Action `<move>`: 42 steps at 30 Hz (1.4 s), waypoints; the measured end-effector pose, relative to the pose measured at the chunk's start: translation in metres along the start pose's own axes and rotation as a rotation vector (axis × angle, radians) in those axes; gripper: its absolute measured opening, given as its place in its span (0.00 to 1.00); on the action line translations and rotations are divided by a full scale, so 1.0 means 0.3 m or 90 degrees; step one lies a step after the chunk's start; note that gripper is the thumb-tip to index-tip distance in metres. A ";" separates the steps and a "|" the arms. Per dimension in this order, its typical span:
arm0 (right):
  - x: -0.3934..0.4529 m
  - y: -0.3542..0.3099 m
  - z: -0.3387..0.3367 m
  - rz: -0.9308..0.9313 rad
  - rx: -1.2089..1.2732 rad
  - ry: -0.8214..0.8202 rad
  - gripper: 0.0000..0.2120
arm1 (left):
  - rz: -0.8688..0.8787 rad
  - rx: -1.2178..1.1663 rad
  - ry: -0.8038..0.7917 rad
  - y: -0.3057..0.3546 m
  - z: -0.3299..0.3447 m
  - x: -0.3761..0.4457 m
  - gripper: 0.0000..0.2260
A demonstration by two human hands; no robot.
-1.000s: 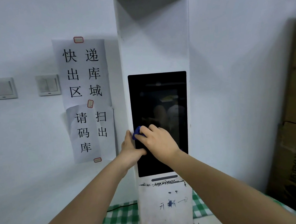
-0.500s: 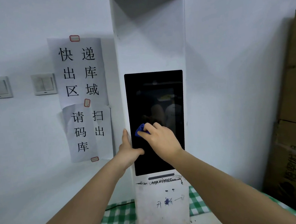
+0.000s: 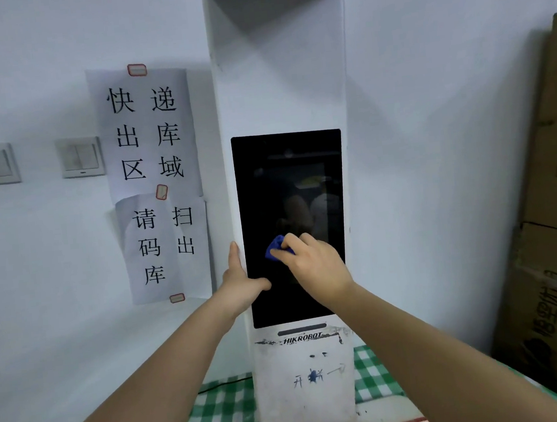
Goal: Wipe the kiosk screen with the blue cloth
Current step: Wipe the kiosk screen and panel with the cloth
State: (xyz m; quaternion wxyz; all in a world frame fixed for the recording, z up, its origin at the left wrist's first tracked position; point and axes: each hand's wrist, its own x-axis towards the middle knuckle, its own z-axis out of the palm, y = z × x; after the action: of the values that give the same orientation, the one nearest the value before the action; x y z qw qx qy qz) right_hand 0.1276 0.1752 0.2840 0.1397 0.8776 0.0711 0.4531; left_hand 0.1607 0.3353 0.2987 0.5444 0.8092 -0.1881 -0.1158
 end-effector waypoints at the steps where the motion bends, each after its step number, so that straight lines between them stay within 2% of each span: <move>1: 0.000 0.007 -0.006 -0.020 -0.005 -0.011 0.27 | -0.004 0.001 0.001 0.001 0.002 -0.003 0.44; 4: 0.040 0.026 -0.032 -0.021 -0.005 0.020 0.22 | -0.005 0.008 0.004 0.007 0.010 -0.016 0.44; 7: 0.089 0.040 -0.060 0.092 0.012 0.088 0.23 | -0.007 0.007 0.001 0.012 0.010 -0.019 0.43; 9: 0.092 0.040 -0.052 0.136 -0.002 0.093 0.25 | -0.007 0.007 -0.005 0.014 0.010 -0.017 0.43; 17: -0.028 0.038 -0.007 0.032 -0.015 0.001 0.29 | -0.014 0.017 0.013 0.010 0.015 -0.012 0.44; 20: -0.016 0.056 -0.023 0.015 -0.004 0.017 0.23 | -0.014 0.022 0.018 0.015 0.025 -0.019 0.43; 23: 0.031 0.069 -0.050 0.117 0.038 0.097 0.18 | -0.016 0.016 0.025 0.023 0.032 -0.021 0.43; 26: 0.047 0.070 -0.045 0.193 0.033 0.129 0.20 | -0.011 0.018 0.039 0.030 0.042 -0.018 0.42; 34: -0.057 0.073 -0.001 -0.020 -0.045 0.032 0.26 | -0.008 0.023 0.065 0.022 0.051 -0.012 0.42; 36: -0.019 0.110 -0.030 0.035 -0.044 0.057 0.24 | -0.006 0.027 0.062 0.019 0.052 -0.010 0.42; 39: 0.024 0.137 -0.053 0.227 0.035 0.129 0.20 | -0.002 0.030 0.056 0.017 0.051 -0.007 0.42; 42: -0.011 0.118 -0.014 0.191 0.012 0.116 0.23 | 0.001 0.029 0.067 0.015 0.054 -0.004 0.42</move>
State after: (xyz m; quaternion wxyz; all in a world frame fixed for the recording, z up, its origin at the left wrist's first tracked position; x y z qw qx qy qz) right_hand 0.1222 0.1416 0.2948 0.0552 0.8350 -0.0436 0.5457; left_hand 0.1525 0.3206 0.2968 0.5348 0.8263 -0.1627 -0.0684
